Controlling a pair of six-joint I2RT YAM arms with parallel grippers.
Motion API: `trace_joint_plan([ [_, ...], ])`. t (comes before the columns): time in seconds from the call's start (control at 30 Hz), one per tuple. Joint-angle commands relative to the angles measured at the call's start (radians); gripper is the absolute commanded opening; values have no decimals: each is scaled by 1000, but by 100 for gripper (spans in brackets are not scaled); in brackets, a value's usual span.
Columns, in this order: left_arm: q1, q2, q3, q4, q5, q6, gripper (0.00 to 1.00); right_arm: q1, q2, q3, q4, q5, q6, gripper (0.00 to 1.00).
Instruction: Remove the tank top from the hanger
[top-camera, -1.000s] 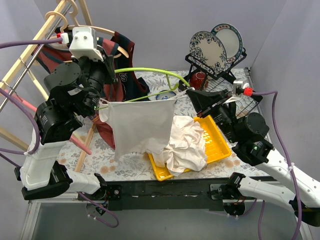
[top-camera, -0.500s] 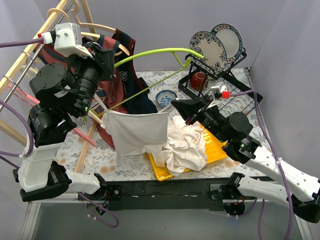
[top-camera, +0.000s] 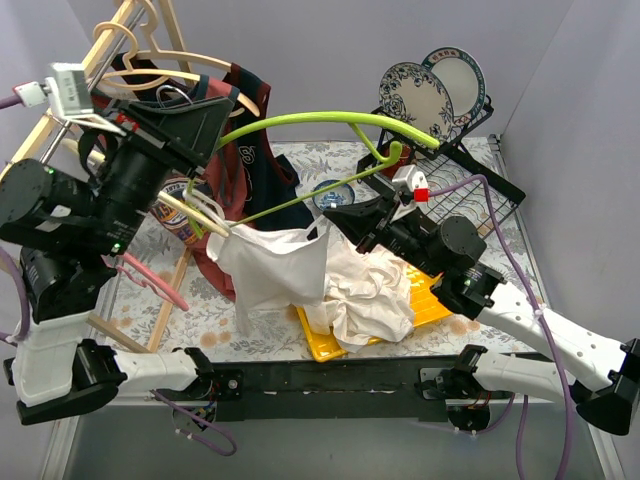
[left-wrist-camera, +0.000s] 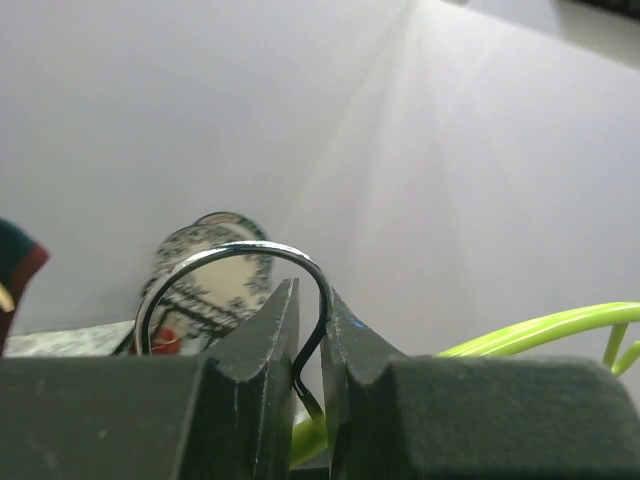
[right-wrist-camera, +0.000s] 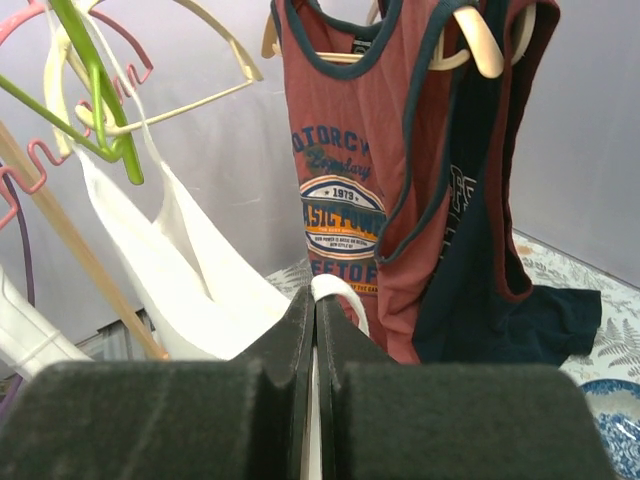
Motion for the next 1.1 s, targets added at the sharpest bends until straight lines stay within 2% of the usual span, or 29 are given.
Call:
trace_joint_plan([
  [0.0, -5, -45, -55, 172, 179, -155, 0, 2, 17, 56, 84, -19, -31, 1],
  [0.07, -3, -56, -79, 215, 201, -179, 0, 2, 32, 67, 72, 15, -43, 1],
  [0.17, -3, -65, -93, 250, 223, -173, 0, -1, 49, 92, 43, 145, -74, 1],
  [0.3, -3, -64, -96, 244, 199, -146, 0, -9, 92, 180, 21, 101, -109, 1],
  [0.4, -3, -64, -110, 262, 232, -156, 0, -9, 122, 299, -5, 67, -146, 1],
  [0.47, -3, -78, -137, 330, 271, -178, 0, -9, 139, 339, -5, 58, -158, 1],
  [0.6, -3, -93, -223, 445, 293, -178, 0, -9, 193, 348, 18, -196, -94, 1],
  [0.67, -3, -84, -243, 477, 273, -123, 0, -9, 202, 327, 62, -255, -55, 1],
  [0.8, -3, -44, -251, 477, 186, -25, 0, -9, 176, 254, 92, -160, -18, 1],
  [0.93, -3, 4, -222, 470, 135, 46, 0, -9, 143, 271, 27, -27, -38, 1],
  [1.07, -5, 19, -257, 508, 60, 88, 0, -9, 94, 254, 24, 108, -38, 1],
])
